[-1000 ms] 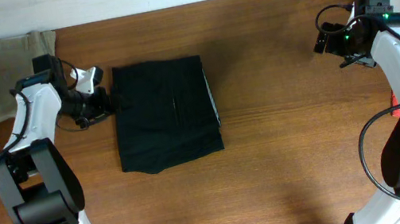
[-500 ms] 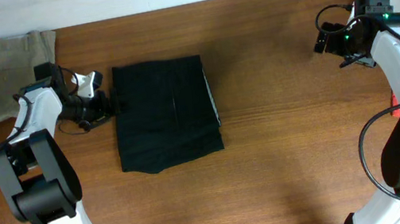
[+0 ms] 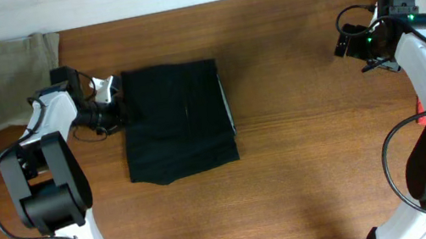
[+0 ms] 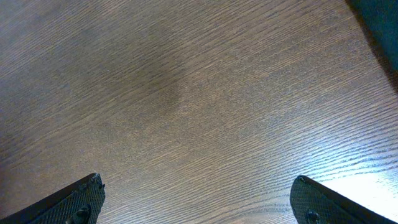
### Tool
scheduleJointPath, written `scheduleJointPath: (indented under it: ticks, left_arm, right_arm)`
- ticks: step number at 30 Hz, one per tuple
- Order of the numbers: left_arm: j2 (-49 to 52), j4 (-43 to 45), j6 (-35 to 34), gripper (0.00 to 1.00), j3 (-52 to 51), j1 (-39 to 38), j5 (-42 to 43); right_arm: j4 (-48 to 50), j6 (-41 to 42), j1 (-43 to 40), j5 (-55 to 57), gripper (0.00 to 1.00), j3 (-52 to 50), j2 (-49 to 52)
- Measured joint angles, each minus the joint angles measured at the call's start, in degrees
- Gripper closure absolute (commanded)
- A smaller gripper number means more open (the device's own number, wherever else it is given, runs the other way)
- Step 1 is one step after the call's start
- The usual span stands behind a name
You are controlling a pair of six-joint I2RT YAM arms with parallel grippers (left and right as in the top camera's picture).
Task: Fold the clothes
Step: 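Carry the folded trousers with the left gripper onto the khaki trousers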
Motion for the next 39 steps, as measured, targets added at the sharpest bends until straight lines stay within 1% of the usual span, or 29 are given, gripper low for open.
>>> scheduleJointPath:
  ticks: [1, 2, 3, 4, 5, 7, 9, 13, 17, 18, 25, 29, 34, 37, 39]
  left_arm:
    - [0.52, 0.39, 0.02, 0.73, 0.0, -0.04, 0.09]
    - [0.68, 0.61, -0.17, 0.76, -0.02, -0.04, -0.11]
    - [0.7, 0.72, -0.26, 0.84, -0.02, -0.02, -0.33]
    - [0.74, 0.81, -0.39, 0.95, 0.0, -0.09, -1.31]
    - [0.76, 0.83, -1.7, 0.99, 0.0, -0.2, -2.62]
    - [0.76, 0.61, -2.54, 0.99, 0.11, -0.33, -4.26]
    - [0.92, -1.57, -3.13, 0.99, 1.77, -0.7, -6.82]
    - [2.27, -9.79, -2.82, 0.99, 10.58, -0.98, -11.82]
    - [2.4, -14.69, -2.21, 0.99, 18.97, -1.22, -18.62]
    - [2.4, -15.45, -1.99, 0.99, 21.38, -1.27, -21.03]
    - [2.51, -16.22, -0.28, 0.99, 31.19, -1.27, -31.01]
    - [2.51, -13.49, -0.17, 0.99, 33.27, -0.96, -37.05]
    - [2.51, -6.64, 1.31, 0.99, 33.44, 0.37, -41.68]
    - [2.54, -1.38, 2.36, 0.99, 33.46, 0.33, -47.12]
    - [2.54, 1.44, 3.04, 0.99, 33.55, 0.44, -49.29]
  right_arm:
    - [0.04, 0.02, 0.0, 0.0, 0.01, 0.0, 0.0]
    - [0.02, 0.0, 0.0, 0.0, 0.01, 0.0, 0.0]
    - [0.02, 0.04, 0.0, 0.0, 0.01, 0.0, 0.0]
    - [0.02, 0.02, 0.0, -0.02, 0.01, 0.0, 0.0]
    - [0.02, 0.0, 0.0, -0.02, 0.01, 0.0, 0.0]
    - [-0.02, 0.02, 0.0, -0.02, 0.01, 0.0, 0.0]
    - [0.02, 0.02, 0.0, 0.0, 0.01, 0.0, 0.0]
    - [0.02, 0.07, 0.0, -0.02, 0.01, 0.0, 0.0]
    - [0.02, 0.0, 0.0, -0.02, 0.01, 0.0, 0.0]
    - [0.0, 0.02, 0.0, 0.0, 0.01, 0.0, 0.0]
    - [0.02, 0.02, 0.0, -0.02, 0.01, 0.0, 0.0]
    - [0.02, 0.02, 0.0, 0.0, 0.01, 0.0, 0.0]
    - [0.02, 0.02, 0.0, 0.0, 0.01, 0.0, 0.0]
    - [0.02, 0.0, 0.0, -0.02, 0.01, 0.0, 0.0]
    - [0.0, 0.0, 0.0, -0.02, 0.01, 0.0, 0.0]
